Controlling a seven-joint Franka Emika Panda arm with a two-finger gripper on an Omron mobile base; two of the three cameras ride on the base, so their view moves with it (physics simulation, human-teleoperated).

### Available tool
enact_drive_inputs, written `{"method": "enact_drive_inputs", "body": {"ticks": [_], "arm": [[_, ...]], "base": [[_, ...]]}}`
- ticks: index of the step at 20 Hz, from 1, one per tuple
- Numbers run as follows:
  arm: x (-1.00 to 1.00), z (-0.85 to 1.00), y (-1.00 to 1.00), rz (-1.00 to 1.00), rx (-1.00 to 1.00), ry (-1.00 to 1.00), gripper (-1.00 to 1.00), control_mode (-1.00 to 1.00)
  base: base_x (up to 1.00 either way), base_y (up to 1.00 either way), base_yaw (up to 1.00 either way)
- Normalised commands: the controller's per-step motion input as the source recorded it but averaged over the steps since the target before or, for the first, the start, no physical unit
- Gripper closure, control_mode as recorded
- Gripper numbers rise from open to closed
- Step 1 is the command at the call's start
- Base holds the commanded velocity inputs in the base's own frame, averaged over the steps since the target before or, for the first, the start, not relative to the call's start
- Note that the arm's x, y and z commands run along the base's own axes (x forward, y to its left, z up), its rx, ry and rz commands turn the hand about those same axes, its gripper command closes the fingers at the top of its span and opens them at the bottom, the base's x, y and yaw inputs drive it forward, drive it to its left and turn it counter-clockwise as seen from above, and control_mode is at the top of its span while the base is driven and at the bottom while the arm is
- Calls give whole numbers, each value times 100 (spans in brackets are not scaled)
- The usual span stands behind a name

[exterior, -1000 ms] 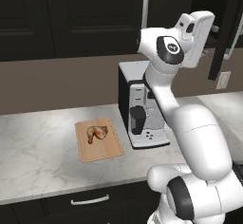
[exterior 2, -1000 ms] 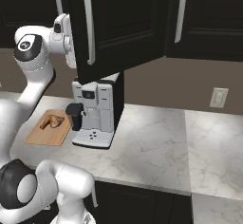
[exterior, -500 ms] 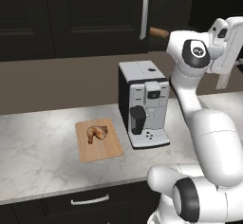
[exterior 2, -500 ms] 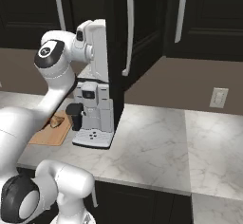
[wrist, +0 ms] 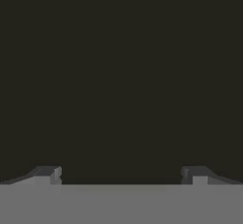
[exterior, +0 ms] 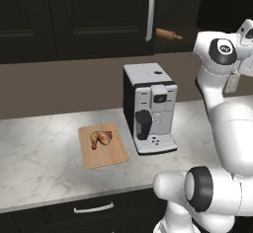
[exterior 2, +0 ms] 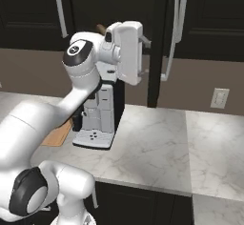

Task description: Open the cabinet, retrieve the rolling pin, and place it next to the meat on the cutting board to prepare for tenderizing.

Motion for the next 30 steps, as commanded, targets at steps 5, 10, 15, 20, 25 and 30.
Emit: {"method": "enact_drive_inputs", "body": {"ticks": [5,10,15,20,25,30], "arm": [[-40,1,8,1,6,-11,-100,-100],[-63,1,62,4,12,-21,-100,-100],[-54,0,82,2,11,-33,-100,-100],[-40,10,82,0,16,-41,-100,-100],[-28,7,64,14,17,-44,-100,-100],[-27,6,47,25,5,-52,-100,-100]], "base": [[0,0,0],[0,0,0],[0,0,0],[0,0,0],[0,0,0],[0,0,0]]}}
